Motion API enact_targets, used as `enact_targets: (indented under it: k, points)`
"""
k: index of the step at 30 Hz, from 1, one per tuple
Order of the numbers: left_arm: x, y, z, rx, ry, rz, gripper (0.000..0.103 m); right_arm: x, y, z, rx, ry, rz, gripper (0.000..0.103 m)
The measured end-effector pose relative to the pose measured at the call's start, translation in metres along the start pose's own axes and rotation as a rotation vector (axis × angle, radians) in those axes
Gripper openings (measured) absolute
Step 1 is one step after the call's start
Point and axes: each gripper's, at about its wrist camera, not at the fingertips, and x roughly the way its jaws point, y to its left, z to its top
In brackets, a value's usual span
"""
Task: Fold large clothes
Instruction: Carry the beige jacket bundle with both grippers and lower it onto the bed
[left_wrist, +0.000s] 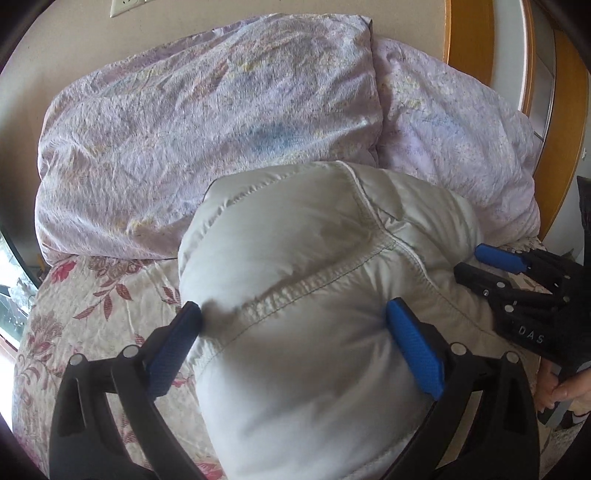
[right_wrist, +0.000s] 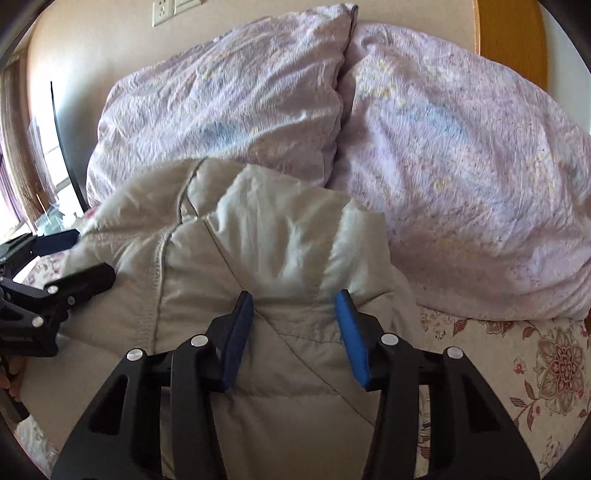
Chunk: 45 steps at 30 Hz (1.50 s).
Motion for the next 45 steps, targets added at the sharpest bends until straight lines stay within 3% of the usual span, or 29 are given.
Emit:
enact_targets:
  k: [8,18,24,27,32,35,39,45]
  points:
    - [0.019,-0.011,-0.005,0.038,0.018,0.035,0.101,0.021,-0.006,-0.010,0.004,0.035,0.022,0.050]
    - [0.033,-0.020,-0.014,0.056,-0.014,0.096,0.101,0.034,-0.009,-0.016,0.004,0.025,0.038,0.050]
    - [0.015,-0.018,-0.012,0.072,-0.036,0.109,0.101,0.022,-0.009,-0.005,0.034,0.054,0.036,0.050]
    - [0.002,-0.011,-0.002,0.054,-0.057,0.134,0.101,-0.003,-0.017,0.013,0.099,-0.045,0.068,0.050]
    - [0.020,-0.004,0.007,0.038,-0.015,0.130,0.101,0.016,-0.018,0.029,0.097,-0.035,0.006,0.050]
    - [0.029,-0.003,0.002,0.015,-0.012,0.089,0.101,0.037,-0.019,0.018,0.082,-0.022,-0.030,0.050]
    - [0.036,-0.010,-0.003,0.030,-0.024,0.105,0.101,0.045,-0.017,0.008,0.062,-0.057,-0.065,0.054]
    - [0.041,-0.012,-0.005,0.035,-0.046,0.129,0.101,0.058,-0.025,0.003,0.088,-0.058,-0.052,0.058]
